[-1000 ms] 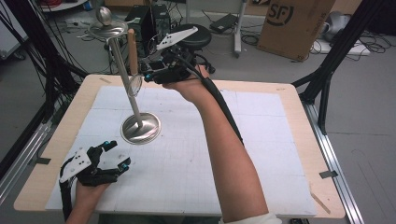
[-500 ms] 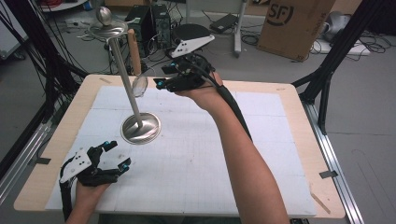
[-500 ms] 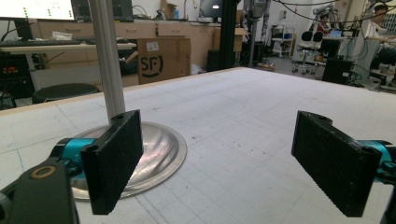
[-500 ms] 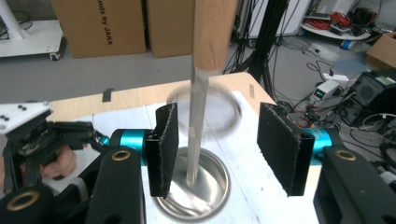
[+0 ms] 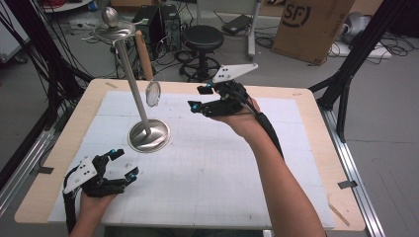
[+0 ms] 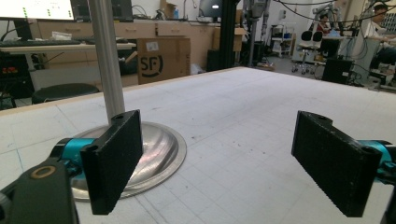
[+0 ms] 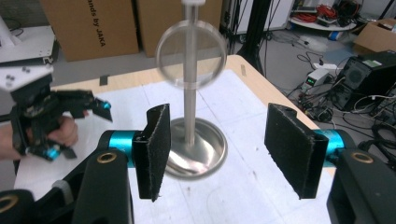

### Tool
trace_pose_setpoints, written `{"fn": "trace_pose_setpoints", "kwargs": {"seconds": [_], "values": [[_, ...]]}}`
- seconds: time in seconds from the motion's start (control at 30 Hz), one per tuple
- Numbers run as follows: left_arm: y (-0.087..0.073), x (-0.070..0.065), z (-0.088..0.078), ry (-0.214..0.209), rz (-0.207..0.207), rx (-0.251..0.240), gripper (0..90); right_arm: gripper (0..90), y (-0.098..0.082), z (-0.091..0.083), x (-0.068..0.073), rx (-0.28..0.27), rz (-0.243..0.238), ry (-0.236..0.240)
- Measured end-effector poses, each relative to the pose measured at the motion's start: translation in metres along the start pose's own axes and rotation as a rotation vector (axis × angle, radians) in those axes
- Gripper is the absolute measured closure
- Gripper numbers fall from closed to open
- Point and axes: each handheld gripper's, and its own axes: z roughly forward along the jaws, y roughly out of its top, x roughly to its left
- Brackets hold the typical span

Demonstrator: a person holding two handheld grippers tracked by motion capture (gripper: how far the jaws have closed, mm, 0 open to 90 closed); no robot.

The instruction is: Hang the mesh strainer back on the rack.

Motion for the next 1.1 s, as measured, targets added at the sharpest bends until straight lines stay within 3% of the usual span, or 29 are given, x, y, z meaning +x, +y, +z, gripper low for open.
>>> {"fn": "trace_pose_setpoints", "kwargs": {"seconds": [0.3, 0.77, 1.1], "values": [[0.0, 0.0, 0.0, 0.001, -0.002, 0.0, 17.0, 40.1, -0.033, -0.021, 0.001, -0.019, 0.048, -0.026], [0.0, 0.0, 0.0, 0.0, 0.001, -0.001, 17.0, 36.5, -0.049, -0.026, 0.009, -0.031, 0.049, -0.042], [0.0, 0.0, 0.0, -0.001, 0.004, 0.0, 16.9, 34.9, -0.08, -0.035, 0.012, -0.046, 0.095, -0.085]]}}
